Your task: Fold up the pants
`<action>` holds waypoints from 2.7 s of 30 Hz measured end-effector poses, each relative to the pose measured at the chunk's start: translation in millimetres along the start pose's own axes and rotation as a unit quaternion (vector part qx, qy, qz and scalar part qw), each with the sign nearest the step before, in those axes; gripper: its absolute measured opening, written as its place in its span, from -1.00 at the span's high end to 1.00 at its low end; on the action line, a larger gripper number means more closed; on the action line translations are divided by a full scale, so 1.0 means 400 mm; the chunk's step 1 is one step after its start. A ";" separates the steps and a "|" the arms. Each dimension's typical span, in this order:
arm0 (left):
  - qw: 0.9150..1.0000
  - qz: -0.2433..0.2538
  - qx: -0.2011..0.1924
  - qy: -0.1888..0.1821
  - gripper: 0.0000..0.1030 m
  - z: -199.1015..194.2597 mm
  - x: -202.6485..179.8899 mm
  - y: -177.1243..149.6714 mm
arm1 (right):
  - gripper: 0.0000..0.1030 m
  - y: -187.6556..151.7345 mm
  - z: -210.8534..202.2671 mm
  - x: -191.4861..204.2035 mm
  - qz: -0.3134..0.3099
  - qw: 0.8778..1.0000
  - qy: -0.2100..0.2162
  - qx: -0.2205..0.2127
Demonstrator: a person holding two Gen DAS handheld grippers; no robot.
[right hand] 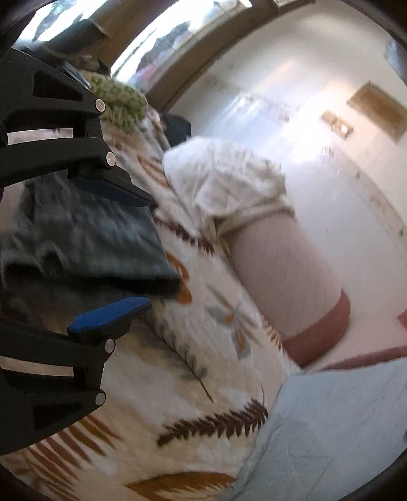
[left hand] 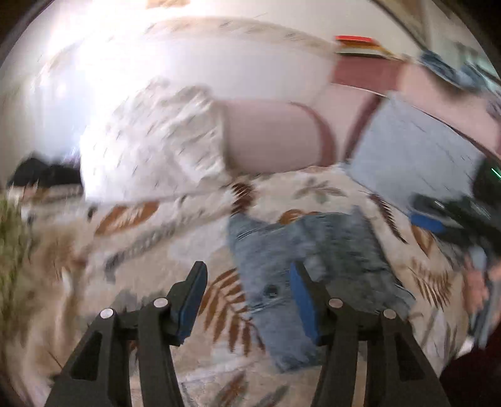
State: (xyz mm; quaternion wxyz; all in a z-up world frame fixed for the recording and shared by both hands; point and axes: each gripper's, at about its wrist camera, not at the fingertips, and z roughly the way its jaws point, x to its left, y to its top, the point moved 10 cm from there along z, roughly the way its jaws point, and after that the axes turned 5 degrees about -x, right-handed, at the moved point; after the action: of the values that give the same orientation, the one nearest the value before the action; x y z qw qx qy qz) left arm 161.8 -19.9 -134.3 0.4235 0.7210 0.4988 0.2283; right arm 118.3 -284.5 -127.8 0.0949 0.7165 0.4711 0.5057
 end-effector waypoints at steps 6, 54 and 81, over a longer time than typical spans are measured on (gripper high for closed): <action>1.000 0.009 0.011 0.023 0.01 0.071 -0.019 -0.035 | -0.10 -0.074 0.082 0.102 -0.031 0.999 0.013 0.024; 0.989 0.099 0.112 0.002 0.00 0.102 -0.133 -0.202 | 0.02 -0.359 0.090 -0.006 -0.022 0.981 -0.054 0.185; 0.986 0.082 0.139 -0.031 0.00 0.074 -0.130 -0.219 | 0.86 -0.272 0.024 -0.037 0.002 0.987 -0.053 0.151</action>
State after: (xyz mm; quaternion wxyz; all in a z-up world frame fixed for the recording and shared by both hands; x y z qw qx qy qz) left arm 117.2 -66.0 -218.9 0.3146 0.8182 0.4508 0.1683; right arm 62.6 -234.3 -208.4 0.0097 0.7494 0.5349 0.3901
